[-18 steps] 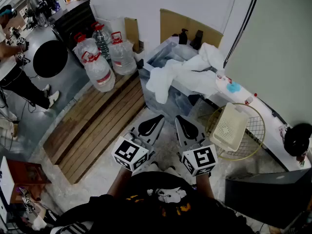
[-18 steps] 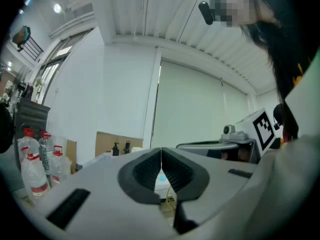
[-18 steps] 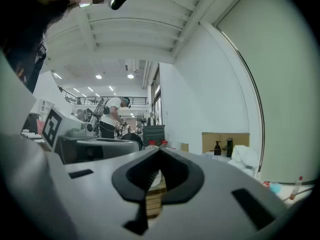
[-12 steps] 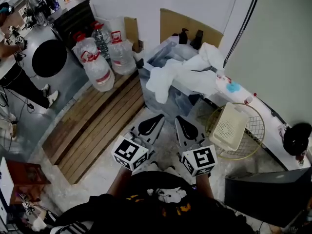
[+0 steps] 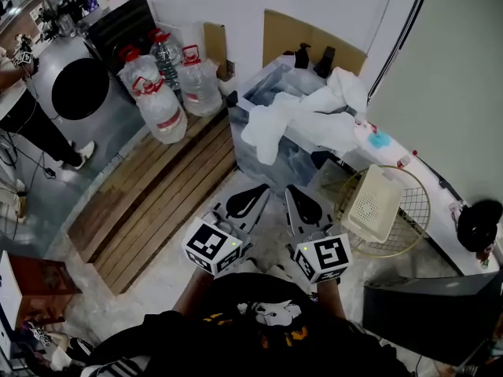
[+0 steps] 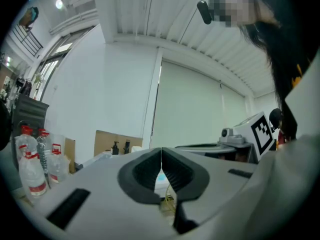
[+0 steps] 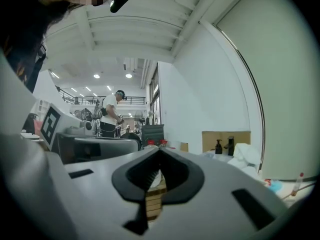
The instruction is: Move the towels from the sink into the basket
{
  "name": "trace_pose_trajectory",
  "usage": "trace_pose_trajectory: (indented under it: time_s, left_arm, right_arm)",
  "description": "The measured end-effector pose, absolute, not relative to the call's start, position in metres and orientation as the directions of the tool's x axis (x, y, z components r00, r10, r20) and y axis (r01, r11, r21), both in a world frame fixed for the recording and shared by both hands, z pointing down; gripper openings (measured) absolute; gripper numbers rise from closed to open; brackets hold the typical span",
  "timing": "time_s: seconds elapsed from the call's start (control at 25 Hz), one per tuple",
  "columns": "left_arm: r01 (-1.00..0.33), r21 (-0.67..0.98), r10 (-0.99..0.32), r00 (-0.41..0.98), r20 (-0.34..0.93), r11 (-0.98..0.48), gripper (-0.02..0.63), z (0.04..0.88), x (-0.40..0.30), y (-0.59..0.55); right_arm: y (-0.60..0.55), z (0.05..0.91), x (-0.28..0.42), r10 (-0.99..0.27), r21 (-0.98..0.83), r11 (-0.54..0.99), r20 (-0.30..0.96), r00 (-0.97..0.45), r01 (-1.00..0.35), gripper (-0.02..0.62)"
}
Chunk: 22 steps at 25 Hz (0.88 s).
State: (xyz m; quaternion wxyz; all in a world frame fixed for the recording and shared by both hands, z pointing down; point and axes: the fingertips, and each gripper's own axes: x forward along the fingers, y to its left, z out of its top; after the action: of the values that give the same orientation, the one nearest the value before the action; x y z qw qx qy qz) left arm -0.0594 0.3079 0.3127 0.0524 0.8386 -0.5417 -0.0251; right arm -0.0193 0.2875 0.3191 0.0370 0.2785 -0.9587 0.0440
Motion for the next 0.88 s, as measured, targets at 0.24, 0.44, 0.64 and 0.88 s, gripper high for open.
trace_pose_trajectory:
  time_s: [0.24,0.44,0.64,0.88]
  left_arm:
    - [-0.897,0.123,-0.903,0.430,0.014,-0.425,0.008,0.320,-0.078,0.314]
    - [-0.889,0.160,-0.900,0.436,0.017,-0.428,0.008,0.331,-0.091,0.307]
    - [-0.878,0.173,-0.889,0.457,0.028,-0.446,0.008,0.339,-0.089,0.282]
    - [-0.887,0.170,-0.893,0.445,0.065,-0.429,0.008,0.351,-0.095,0.231]
  right_arm:
    - [0.290,0.329,-0.038,-0.542,-0.043,0.834,0.124,-0.831,-0.550,0.005]
    - [0.283,0.340,-0.040,-0.568,-0.027,0.815,0.166,-0.806,-0.579,0.005]
    - [0.255,0.346,-0.037,-0.582,-0.054,0.800,0.172,-0.795,-0.598,0.005]
    - [0.200,0.359,-0.037,-0.569,-0.113,0.800,0.171,-0.804,-0.590,0.005]
